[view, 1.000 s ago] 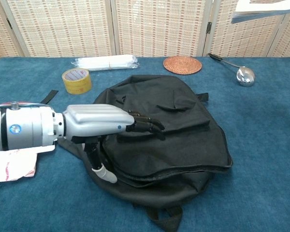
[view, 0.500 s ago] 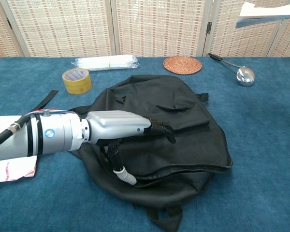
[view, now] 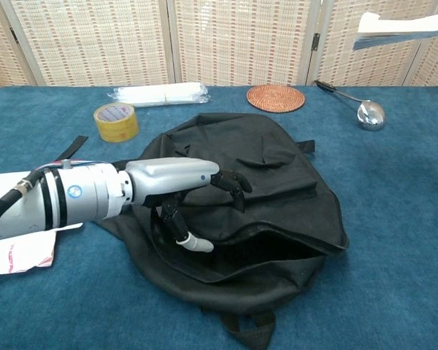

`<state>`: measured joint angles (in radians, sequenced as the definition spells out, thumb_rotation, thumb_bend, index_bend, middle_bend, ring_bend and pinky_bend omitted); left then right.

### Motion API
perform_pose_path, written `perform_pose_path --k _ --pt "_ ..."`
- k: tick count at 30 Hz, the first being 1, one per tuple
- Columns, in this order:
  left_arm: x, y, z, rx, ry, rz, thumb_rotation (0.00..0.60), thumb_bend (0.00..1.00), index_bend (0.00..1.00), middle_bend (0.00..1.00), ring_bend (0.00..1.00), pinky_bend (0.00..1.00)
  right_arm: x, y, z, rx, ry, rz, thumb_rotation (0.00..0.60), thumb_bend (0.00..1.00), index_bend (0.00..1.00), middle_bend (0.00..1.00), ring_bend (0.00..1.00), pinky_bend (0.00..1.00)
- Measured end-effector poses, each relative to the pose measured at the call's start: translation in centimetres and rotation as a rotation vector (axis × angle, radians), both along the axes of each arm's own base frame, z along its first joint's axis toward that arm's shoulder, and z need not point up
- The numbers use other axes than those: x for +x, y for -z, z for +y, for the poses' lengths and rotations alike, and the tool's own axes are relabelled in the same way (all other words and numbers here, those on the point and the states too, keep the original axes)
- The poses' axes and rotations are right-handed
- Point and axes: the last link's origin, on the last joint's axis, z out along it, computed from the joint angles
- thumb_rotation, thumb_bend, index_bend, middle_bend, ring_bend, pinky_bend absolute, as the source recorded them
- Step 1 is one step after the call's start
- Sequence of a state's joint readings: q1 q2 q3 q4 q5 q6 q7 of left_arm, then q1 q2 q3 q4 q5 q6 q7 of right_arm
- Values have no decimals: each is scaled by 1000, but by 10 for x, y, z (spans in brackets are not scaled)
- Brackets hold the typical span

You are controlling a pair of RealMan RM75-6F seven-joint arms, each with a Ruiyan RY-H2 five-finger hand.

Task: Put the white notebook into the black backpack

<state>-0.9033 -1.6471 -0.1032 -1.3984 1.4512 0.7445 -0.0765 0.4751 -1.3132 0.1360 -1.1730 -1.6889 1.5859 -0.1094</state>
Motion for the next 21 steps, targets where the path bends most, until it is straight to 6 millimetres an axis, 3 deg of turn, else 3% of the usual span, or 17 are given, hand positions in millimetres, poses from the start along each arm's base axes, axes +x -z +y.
perform_pose_path --k 7,13,21 --pt "0 3 3 18 -23 -32 600 383 548 233 197 0 3 0 2 3 -21 -17 600 552 758 414 458 357" --pt "1 1 10 26 -95 -97 600 397 569 265 226 0 10 -1 11 20 -85 -65 600 554 759 418 466 357" --pt "3 -25 39 84 -192 -206 600 410 561 278 238 0 29 -4 37 79 -238 -191 600 571 759 419 475 362"
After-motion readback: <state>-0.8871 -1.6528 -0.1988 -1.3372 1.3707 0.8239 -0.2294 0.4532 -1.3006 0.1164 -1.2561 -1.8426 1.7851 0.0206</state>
